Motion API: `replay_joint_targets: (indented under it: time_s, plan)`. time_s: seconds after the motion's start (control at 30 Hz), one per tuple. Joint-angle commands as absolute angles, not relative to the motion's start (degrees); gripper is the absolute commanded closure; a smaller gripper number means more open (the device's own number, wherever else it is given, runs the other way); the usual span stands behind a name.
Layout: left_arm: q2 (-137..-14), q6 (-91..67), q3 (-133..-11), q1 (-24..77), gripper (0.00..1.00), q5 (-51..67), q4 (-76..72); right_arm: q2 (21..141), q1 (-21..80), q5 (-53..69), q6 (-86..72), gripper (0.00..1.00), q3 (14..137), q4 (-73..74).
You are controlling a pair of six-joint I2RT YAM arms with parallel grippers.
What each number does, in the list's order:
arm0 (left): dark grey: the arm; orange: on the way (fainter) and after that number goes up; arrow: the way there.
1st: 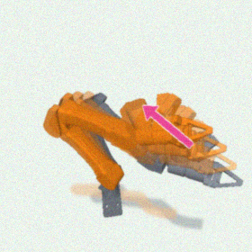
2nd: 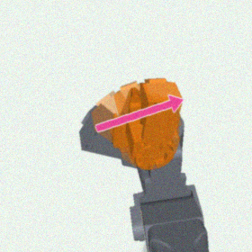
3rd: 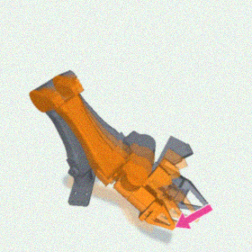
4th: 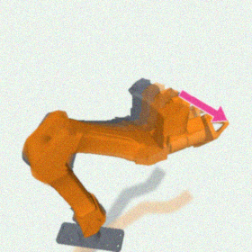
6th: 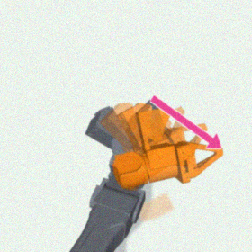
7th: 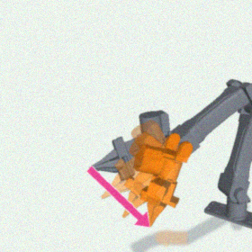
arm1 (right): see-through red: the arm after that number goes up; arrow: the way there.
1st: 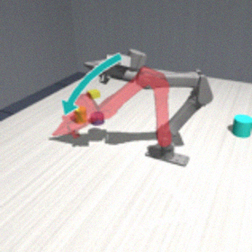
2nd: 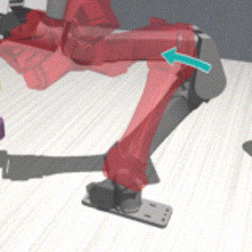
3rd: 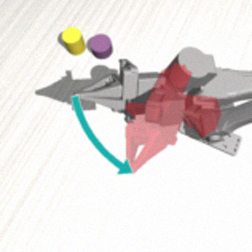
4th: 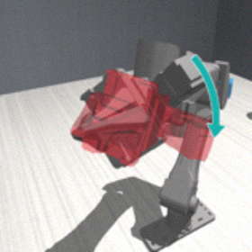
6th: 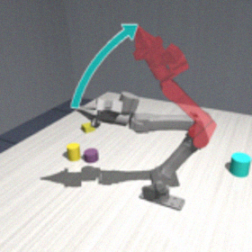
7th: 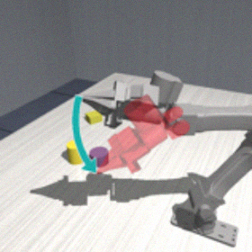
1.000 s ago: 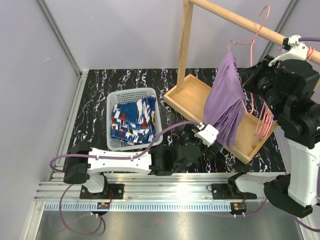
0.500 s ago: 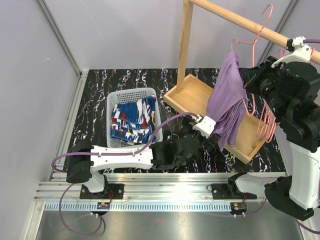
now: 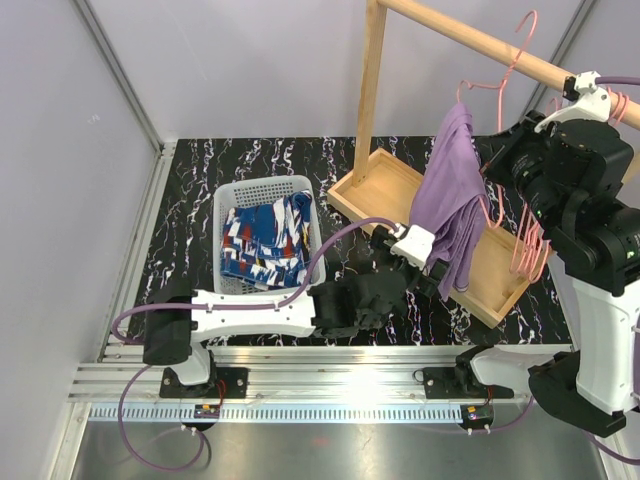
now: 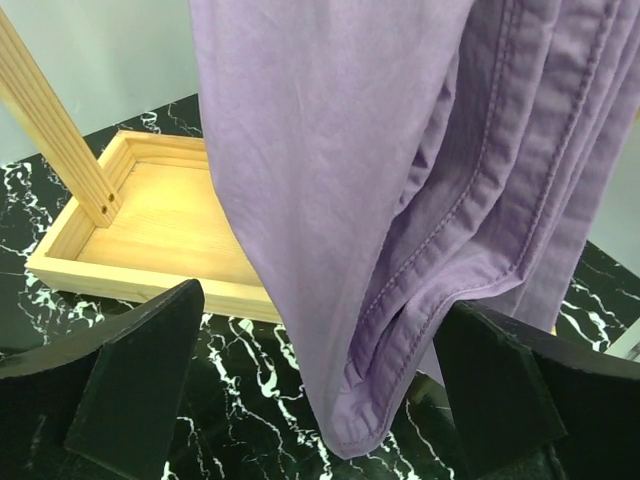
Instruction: Remove the trousers from the hanger
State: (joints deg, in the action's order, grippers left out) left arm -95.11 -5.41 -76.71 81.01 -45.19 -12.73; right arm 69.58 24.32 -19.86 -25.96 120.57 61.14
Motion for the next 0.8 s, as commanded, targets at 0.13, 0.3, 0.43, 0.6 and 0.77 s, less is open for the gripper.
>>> replay_joint_targets:
  time_s: [0.13, 0.3, 0.43, 0.6, 0.77]
  plan:
    - [-98.35, -6.86, -79.19, 81.56, 0.03, -47.2, -18.54, 69.96, 24.26, -19.86, -26.46, 1.0, 124.8, 54.75]
    - [-99.4, -7.56, -78.49, 82.09, 0.02, -47.46, -19.69, 70.58, 24.26, -18.64, -26.63, 1.0, 125.07, 55.11]
    - [-99.76, -5.02, -79.62, 81.65, 0.04, -49.48, -21.36, 69.88, 24.17, -16.97, -27.68, 1.0, 122.53, 54.58]
    - [-99.4, -4.66, -81.91, 78.93, 0.07, -49.57, -20.66, 68.38, 24.17, -16.08, -28.56, 1.0, 120.5, 53.79]
    - [-99.58, -4.57, -84.02, 77.96, 0.08, -47.03, -20.39, 68.38, 24.26, -16.43, -28.65, 1.0, 119.88, 54.05]
